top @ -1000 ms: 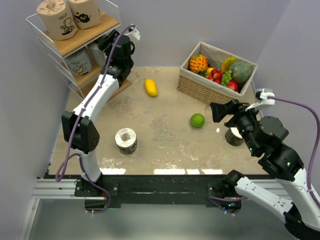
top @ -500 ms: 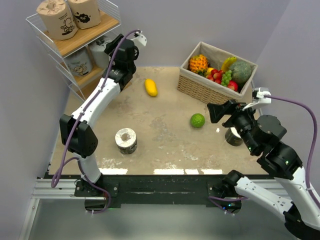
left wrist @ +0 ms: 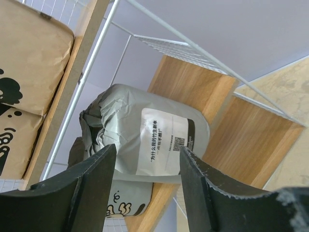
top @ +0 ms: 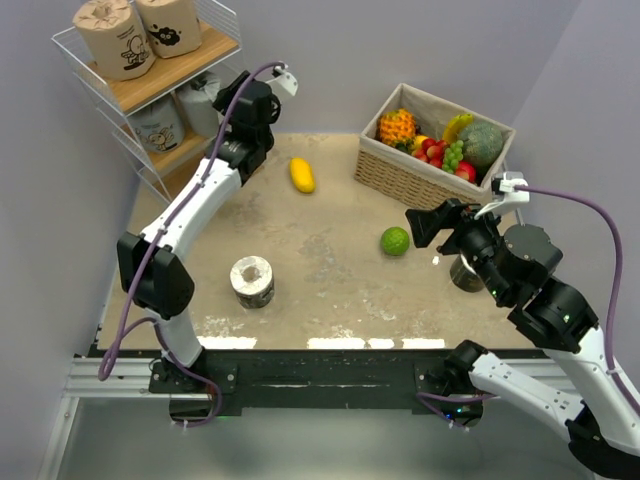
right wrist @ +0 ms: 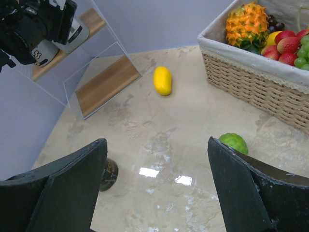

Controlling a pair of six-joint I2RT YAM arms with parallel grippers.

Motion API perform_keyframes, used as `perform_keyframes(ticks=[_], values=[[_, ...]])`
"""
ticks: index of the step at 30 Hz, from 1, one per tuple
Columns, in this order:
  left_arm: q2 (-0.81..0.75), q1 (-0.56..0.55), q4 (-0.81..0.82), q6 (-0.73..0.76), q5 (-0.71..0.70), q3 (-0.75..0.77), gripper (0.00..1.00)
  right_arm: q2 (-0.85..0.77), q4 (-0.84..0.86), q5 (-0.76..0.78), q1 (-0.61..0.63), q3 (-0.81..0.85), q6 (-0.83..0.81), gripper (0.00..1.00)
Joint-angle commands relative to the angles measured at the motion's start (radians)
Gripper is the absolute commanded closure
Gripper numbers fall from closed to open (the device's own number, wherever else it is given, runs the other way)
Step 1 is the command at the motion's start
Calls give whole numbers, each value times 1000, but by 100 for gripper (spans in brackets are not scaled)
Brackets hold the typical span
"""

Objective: Place and organize the paper towels onto the shelf

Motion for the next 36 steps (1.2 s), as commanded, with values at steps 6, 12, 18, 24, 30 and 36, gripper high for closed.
perform_keyframes(ticks=[6,12,18,24,30,36], values=[[-149,-26,-6,-90,49,-117,54,10,23,-24,2,15,-7,11],[-125,-6,35,-63,-38,-200,58,15,50,-19,2,1,-12,11],[-84,24,95,-3,-68,-197,59,12,64,-5,2,-7,-21,11],[-21,40,144,42,-65,-130,59,21,75,10,2,-16,-20,11],[33,64,159,89,-66,-82,59,31,77,15,2,-7,-26,11],[59,86,219,114,-66,-62,58,55,52,41,0,-1,-43,11]])
